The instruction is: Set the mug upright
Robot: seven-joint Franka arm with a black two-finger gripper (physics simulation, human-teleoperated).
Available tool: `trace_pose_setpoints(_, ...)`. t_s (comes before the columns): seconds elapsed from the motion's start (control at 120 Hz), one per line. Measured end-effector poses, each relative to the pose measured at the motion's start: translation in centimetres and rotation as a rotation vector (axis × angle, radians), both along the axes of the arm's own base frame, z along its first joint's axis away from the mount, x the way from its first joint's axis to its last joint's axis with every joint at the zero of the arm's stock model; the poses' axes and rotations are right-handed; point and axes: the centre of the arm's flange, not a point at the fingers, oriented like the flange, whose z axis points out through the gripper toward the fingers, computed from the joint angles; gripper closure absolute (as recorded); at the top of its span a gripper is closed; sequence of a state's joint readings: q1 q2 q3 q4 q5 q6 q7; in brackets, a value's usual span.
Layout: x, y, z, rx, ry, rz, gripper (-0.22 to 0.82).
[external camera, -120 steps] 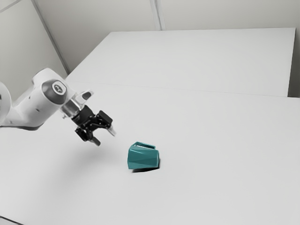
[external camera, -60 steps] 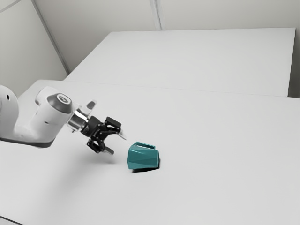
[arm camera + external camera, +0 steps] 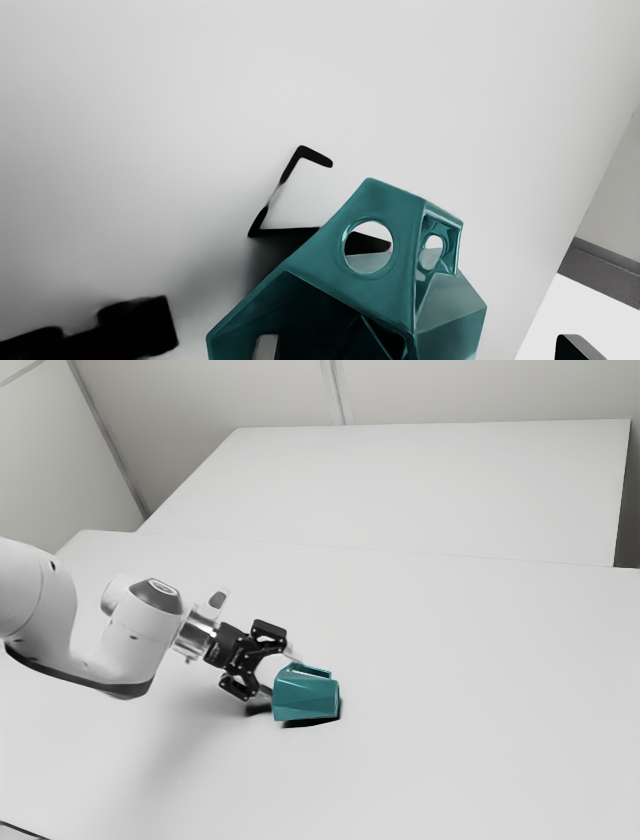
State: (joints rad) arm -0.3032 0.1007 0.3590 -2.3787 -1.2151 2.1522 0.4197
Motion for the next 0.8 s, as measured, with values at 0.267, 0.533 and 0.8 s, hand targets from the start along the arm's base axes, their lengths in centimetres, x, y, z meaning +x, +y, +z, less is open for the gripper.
trace_pose_setpoints(0.267,0.3,-0.7,-0.3,-0.017,-0.037,0.025,0.22)
trace_pose_setpoints(0.533,0.5,-1.1,-0.2,-0.033,-0.064,0.047,0.64)
trace_pose_setpoints(0.8,0.7,-2.1,0.7,-0.028,-0.105,0.046,0.76)
